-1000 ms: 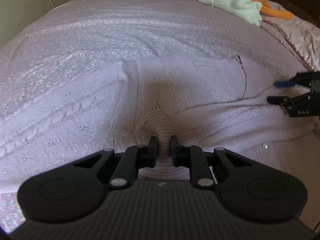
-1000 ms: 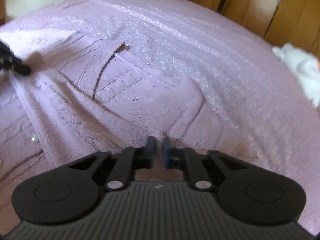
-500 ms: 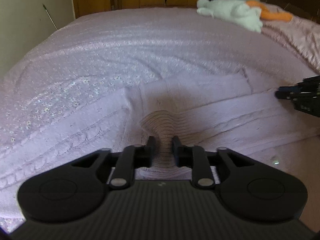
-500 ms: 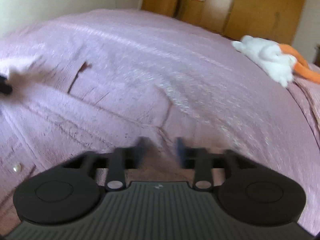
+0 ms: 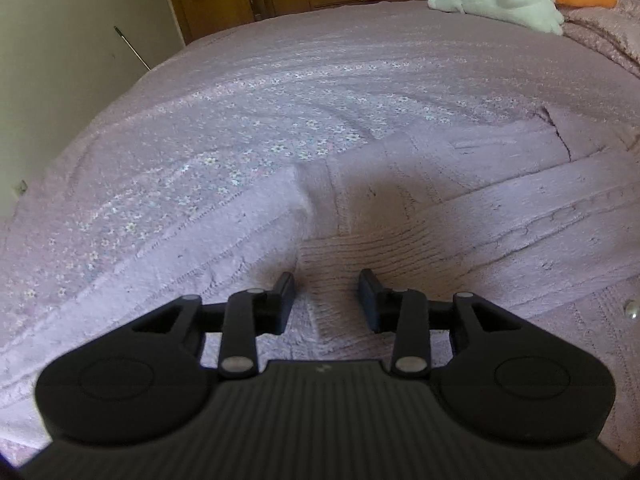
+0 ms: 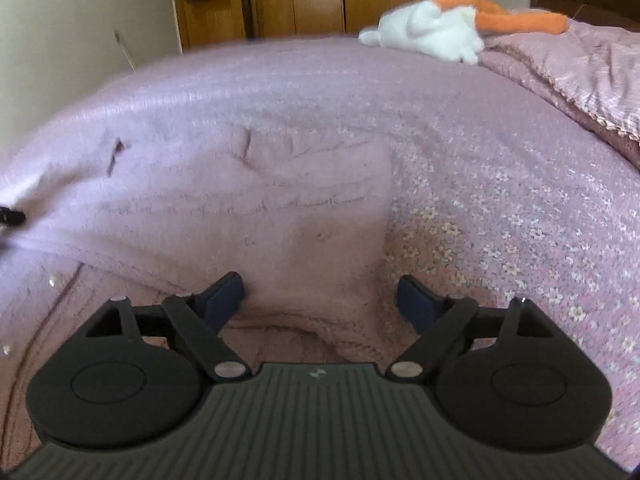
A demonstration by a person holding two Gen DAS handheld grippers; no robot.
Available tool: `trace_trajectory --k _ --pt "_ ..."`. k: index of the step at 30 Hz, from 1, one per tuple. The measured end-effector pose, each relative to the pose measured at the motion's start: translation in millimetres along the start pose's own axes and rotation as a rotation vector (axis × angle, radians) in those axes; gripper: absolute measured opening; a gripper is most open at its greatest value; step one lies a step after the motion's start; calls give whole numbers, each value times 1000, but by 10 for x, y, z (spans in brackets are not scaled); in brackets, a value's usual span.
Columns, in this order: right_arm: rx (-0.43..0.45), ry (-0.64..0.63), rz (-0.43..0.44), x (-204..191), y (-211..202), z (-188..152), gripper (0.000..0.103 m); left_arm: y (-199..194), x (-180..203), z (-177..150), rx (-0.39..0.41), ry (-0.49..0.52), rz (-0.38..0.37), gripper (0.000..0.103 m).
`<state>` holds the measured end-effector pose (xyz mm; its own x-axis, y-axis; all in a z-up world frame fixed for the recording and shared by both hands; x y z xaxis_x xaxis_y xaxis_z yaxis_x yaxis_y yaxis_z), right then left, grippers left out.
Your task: Fold small clothes
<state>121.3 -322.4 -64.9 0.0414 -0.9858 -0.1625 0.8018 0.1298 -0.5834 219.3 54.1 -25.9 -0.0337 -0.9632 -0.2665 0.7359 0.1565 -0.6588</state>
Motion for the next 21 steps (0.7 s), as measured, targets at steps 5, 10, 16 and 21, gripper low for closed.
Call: trace_trajectory --k 5,10,16,21 --pt "14 73 33 -29 -155 -12 89 -157 -96 22 -16 -22 4 39" --pt "26 71 35 -184 -408 -35 89 -480 -430 17 -17 -72 -10 39" --pt "40 71 101 -471 -899 -15 89 -855 -936 -4 -17 -109 41 39" --pt "50 106 151 -682 -1182 -135 90 -1032 -1399 -141 -49 -151 101 39"
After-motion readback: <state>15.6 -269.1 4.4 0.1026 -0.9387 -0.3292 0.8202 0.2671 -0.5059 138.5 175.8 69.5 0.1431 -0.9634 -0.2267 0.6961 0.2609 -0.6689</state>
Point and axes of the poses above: each gripper's, at about its wrist camera, not at the fingertips, and y roughly the way its jaws point, x to its right, z to its top, the point moved 5 cm from there along y, roughly the way its jaws point, and after that the axes turned 5 degrees about z, right-handed, at the moved point
